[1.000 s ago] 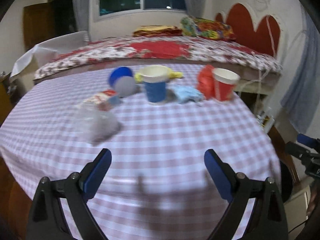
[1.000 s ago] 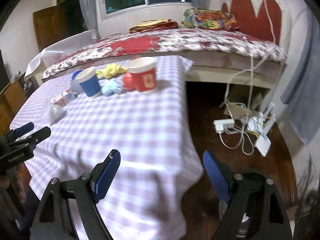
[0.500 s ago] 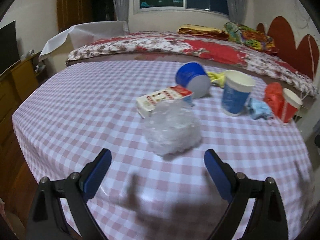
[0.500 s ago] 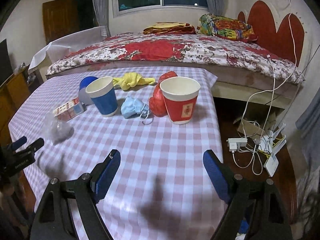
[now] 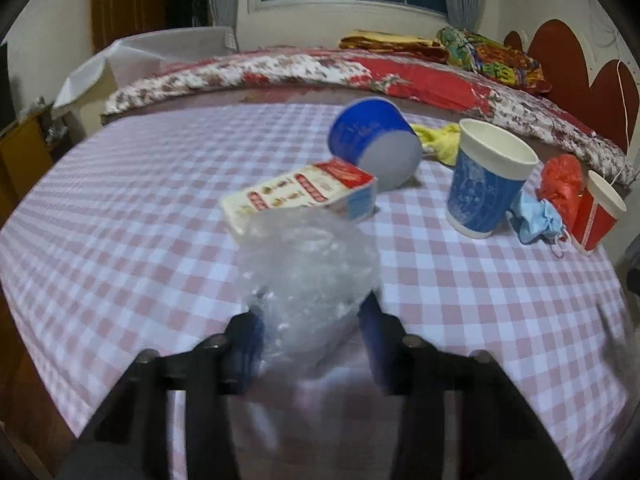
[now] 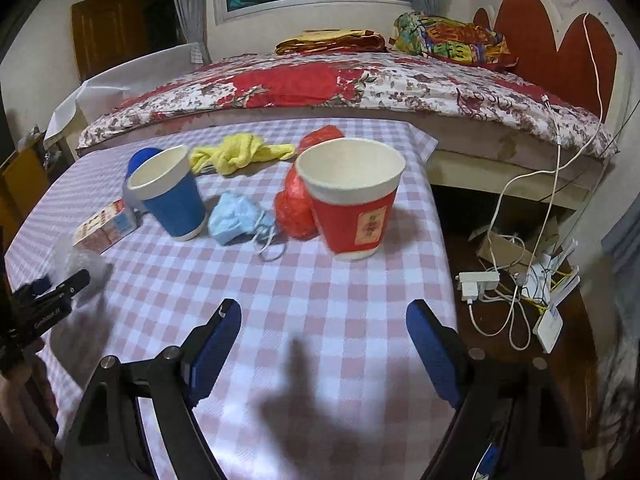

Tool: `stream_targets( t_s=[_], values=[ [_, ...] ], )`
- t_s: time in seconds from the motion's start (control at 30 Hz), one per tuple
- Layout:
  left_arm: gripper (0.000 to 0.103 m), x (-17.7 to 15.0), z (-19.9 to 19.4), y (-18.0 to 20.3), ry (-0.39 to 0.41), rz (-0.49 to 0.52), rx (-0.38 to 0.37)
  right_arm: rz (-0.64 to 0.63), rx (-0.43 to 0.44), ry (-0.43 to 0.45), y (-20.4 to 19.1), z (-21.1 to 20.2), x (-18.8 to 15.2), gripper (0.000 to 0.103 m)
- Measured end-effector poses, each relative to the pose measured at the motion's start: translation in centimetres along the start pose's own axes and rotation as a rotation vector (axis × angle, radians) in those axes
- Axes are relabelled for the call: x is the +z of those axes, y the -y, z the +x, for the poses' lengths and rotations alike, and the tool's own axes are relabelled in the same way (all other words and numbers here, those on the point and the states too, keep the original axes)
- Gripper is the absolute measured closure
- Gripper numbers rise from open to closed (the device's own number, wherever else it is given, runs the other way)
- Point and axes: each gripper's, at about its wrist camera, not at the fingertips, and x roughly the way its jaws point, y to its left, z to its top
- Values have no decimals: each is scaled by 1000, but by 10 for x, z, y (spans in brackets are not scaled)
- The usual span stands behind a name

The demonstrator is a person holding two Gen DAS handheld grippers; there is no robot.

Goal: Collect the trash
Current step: 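Grasp the clear plastic bag with the left tool while the right tool approaches the red paper cup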

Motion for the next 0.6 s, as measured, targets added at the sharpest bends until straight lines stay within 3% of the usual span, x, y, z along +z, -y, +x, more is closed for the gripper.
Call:
stream_targets(
  t_s=[0.2,0.6],
  values=[
    [62,6,-14,18,41,-10,-77,8,-1,13,13,19,22,17],
    [62,20,-5,31,50,-19,-79,-14,6,17,21,60,46,17]
  ],
)
